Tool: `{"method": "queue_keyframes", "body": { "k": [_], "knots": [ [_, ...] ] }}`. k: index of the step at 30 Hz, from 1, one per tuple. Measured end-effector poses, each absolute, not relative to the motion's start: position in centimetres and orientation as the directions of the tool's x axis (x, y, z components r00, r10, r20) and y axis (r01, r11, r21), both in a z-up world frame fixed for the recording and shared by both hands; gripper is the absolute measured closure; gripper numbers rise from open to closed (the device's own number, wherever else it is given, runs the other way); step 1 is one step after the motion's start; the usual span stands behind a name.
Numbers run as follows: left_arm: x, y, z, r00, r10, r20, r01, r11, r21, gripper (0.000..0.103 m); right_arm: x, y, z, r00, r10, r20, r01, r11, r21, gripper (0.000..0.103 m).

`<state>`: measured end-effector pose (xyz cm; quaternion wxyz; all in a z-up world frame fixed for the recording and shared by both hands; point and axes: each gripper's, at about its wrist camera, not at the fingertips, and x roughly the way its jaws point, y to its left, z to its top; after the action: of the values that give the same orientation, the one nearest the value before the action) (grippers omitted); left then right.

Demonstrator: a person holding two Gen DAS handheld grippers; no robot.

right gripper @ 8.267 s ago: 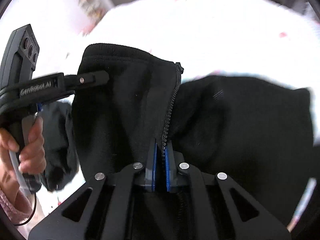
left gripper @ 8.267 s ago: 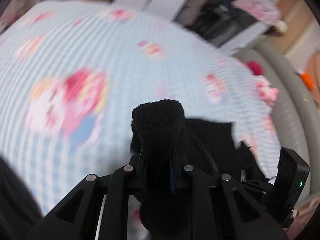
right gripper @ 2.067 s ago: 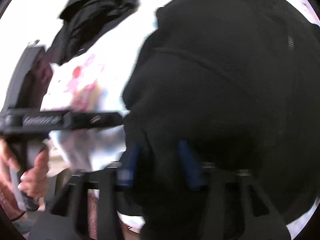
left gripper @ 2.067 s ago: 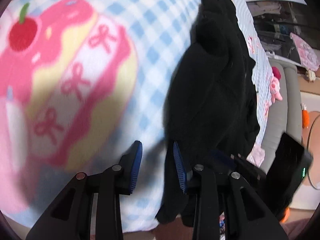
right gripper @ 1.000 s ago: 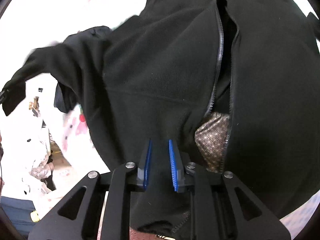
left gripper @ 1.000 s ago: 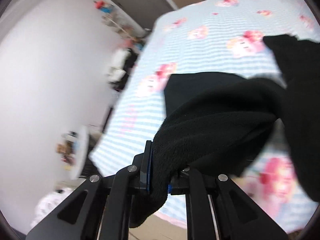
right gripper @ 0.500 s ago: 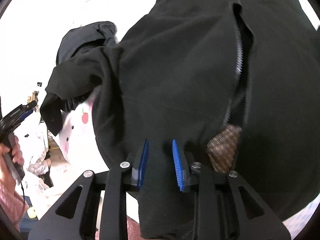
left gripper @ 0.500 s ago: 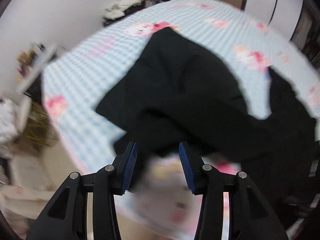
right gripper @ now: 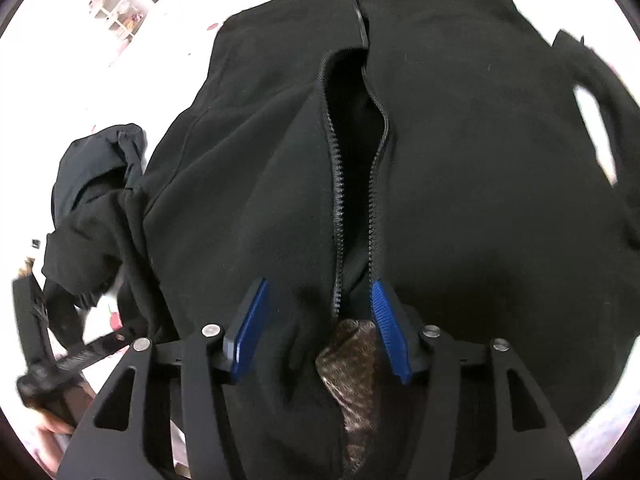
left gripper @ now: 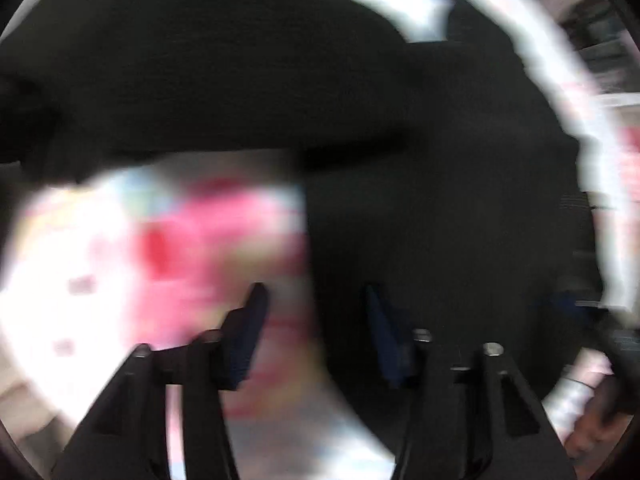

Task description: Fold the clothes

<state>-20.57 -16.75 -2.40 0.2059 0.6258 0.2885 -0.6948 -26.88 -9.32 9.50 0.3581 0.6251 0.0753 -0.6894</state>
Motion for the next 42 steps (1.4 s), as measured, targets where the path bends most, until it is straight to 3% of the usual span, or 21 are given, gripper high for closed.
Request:
{"method": "queue_keyframes", "body": {
  "k": [2,4,7,10,13,15,16,19,21,23,29,33,36,42],
  "knots": [
    [-18.4,-18.8,-2.2,-0.138,0.114,-0.984,0.724,-0.666,-0.178,0.057,-27.5,-9.6,9.4,0.054,-0.413,-0.909,0.587,-0.723,0.363,0.048],
    [-17.9,-18.7,-0.2,-0.214,0.127,-0.969,0.699,-0.673,-0.243,0.059,-27.8,-9.9,9.6,0.048,-0.432,-0.901,0.601,-0.708,0.371,0.047],
    [-20.2,-15.7,3.8,-0.361,0.128,-0.924,0.517,-0.797,-0.313,0.060,-28.1,-10.9,9.0,0.063,-0.448,-0.892,0.631,-0.675,0.383,0.043],
    [-24.2,-12.9,3.9,-0.418,0.194,-0.887,0.367,-0.858,-0.360,0.060,-28.1,-12.2,6.2,0.133,-0.415,-0.900,0.638,-0.659,0.399,0.043],
    [-27.3,-12.7,-0.4,-0.313,0.180,-0.933,0.362,-0.885,-0.292,0.061,-27.5,-12.7,4.7,0.215,-0.411,-0.886,0.634,-0.631,0.447,0.085],
    [-27.2,-14.2,-3.1,-0.225,0.137,-0.965,0.405,-0.887,-0.220,0.075,-27.1,-12.2,5.3,0.218,-0.431,-0.876,0.639,-0.615,0.462,0.095],
    [-27.2,-15.0,-4.4,-0.179,0.116,-0.977,0.424,-0.887,-0.183,0.101,-27.0,-11.9,5.9,0.204,-0.435,-0.877,0.643,-0.615,0.455,0.096],
    [-26.2,-16.0,-4.7,-0.168,0.153,-0.974,0.462,-0.860,-0.215,0.100,-28.1,-9.9,7.1,0.158,-0.430,-0.889,0.613,-0.663,0.430,0.096],
    [-26.1,-14.0,-3.7,-0.149,0.136,-0.979,0.402,-0.897,-0.186,0.099,-28.6,-8.8,7.3,0.132,-0.409,-0.903,0.618,-0.678,0.398,0.095],
    [-26.0,-10.9,-2.6,-0.157,0.150,-0.976,0.309,-0.931,-0.193,0.092,-29.1,-7.6,7.5,0.131,-0.410,-0.903,0.598,-0.694,0.402,0.095],
    [-25.4,-0.2,0.2,-0.205,0.490,-0.847,0.069,-0.856,-0.512,0.083,-29.2,-2.7,9.7,0.142,-0.448,-0.883,0.559,-0.700,0.445,0.080],
    [-25.3,5.6,-2.3,-0.094,0.587,-0.804,0.037,-0.805,-0.592,0.072,-28.3,0.4,9.3,0.163,-0.401,-0.901,0.556,-0.717,0.420,0.079],
    [-24.2,7.7,-4.1,-0.034,0.483,-0.875,0.057,-0.873,-0.484,0.058,-27.7,2.8,8.4,0.182,-0.354,-0.917,0.547,-0.739,0.394,0.079],
    [-22.1,12.0,-6.0,0.019,0.246,-0.969,0.062,-0.968,-0.244,0.051,-26.7,6.1,7.7,0.215,-0.321,-0.922,0.526,-0.758,0.386,0.079]
  ]
}}
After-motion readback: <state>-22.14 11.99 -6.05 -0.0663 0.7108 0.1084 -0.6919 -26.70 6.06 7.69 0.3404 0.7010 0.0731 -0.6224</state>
